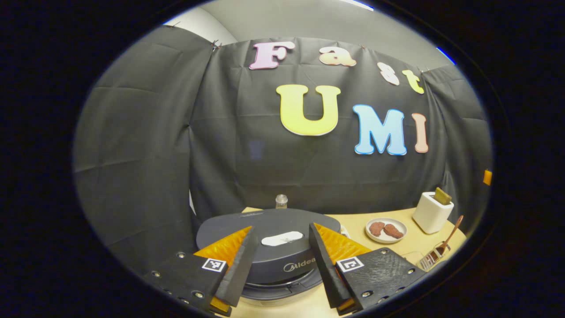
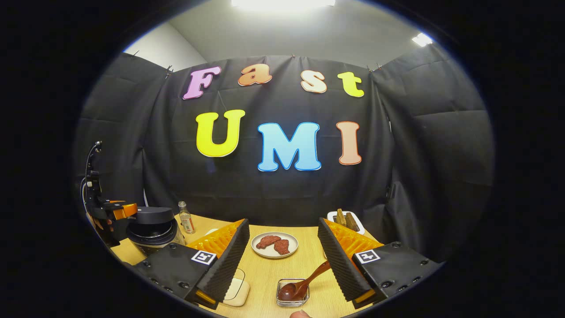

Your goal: Close the left gripper, press the button to open the rice cooker; take a wooden spoon from the chopstick holder with the right hand, scoop a spoonful of rice and pour it into the rice cooker, then put the wooden spoon back into the chopstick holder.

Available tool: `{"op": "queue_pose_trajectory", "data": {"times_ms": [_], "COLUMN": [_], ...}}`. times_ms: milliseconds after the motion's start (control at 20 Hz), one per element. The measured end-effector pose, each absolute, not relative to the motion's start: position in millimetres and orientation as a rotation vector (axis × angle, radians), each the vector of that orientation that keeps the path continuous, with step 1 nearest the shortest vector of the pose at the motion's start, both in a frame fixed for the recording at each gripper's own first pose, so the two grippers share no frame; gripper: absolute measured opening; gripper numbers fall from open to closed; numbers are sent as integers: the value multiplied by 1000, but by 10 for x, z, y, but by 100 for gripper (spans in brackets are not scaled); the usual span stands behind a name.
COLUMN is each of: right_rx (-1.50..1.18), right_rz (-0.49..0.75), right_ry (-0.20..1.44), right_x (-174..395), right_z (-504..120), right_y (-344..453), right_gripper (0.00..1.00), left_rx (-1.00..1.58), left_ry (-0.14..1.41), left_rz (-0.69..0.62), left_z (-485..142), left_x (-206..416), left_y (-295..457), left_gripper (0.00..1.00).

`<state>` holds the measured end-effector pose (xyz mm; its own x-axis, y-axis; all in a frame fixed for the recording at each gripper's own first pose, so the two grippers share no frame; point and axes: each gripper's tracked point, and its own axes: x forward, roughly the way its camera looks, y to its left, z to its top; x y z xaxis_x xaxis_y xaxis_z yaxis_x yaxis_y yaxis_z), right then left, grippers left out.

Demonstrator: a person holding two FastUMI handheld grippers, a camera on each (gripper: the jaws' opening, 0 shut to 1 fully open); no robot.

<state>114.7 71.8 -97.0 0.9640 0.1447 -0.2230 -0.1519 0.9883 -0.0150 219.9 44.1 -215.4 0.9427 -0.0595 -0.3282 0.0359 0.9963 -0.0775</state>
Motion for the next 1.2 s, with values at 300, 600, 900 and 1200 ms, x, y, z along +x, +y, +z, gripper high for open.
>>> {"op": "queue_pose_trajectory", "data": {"times_ms": [300,600,900,1200], "right_rx": [-36,-58,-75,-74], "right_rz": [149,150,154,165], "right_ry": [235,247,245,258], "right_x": [1123,1100,1091,1050], "right_z": [-1017,-1035,-1014,-1044], "right_y": [744,769,819,886], "right_gripper": [98,98,98,98], "left_rx": [-62,-69,-17,-63], "left_ry": [366,366,369,357], "left_rz": [-56,-53,-44,-91], "left_z": [-2431,-2558,-2744,-2761], "left_x": [2059,1988,1926,1878], "left_y": [379,371,331,322], "left_gripper": [75,77,78,80]}}
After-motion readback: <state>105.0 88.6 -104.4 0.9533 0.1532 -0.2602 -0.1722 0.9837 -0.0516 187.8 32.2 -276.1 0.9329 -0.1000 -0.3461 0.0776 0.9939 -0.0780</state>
